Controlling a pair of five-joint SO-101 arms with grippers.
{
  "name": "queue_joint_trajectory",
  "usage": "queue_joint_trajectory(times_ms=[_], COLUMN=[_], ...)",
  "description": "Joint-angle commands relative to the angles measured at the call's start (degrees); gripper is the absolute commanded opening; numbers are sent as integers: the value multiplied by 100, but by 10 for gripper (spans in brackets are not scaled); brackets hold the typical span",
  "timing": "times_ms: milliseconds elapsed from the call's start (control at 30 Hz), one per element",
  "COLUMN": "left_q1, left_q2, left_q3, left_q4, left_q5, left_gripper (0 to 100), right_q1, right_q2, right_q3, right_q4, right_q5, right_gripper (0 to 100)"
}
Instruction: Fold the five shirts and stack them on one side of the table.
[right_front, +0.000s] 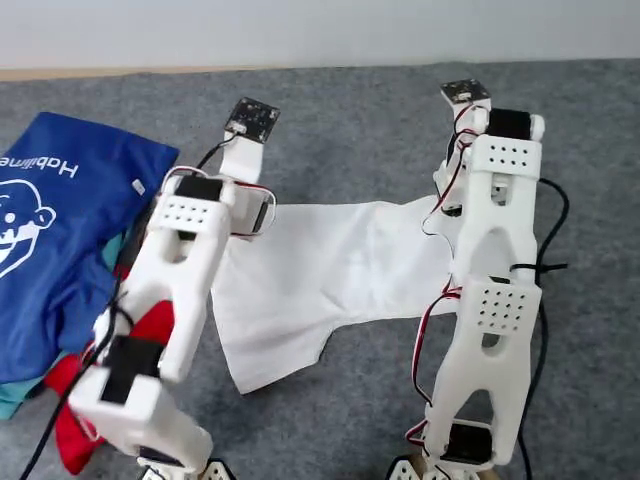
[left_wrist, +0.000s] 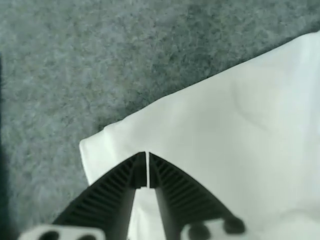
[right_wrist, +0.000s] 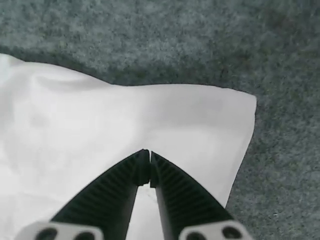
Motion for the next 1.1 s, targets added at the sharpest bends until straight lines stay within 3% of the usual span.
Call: queue_joint_trajectory(times_ms=[0,333,633,800,1067], left_q1=[-62,-677,-695,-668,-404], left_q2=[448,1503,1697,1697,1697], left_q3=[-444,-1314,-1552,-1833,-2545], left_q4=[44,492,607,712,1653], left_q5=[44,9,0,9,26], left_gripper=[29,29,29,29,28], right_q1=[119,523,655,752,488], right_q2=[-163,743,840,831,831], right_q3=[-88,-123,-360,-870,-2251], right_q4=[-189,-699,-980,-778,259], right_q5=[-9,-9,9,9,9], right_gripper=[9,9,9,9,9])
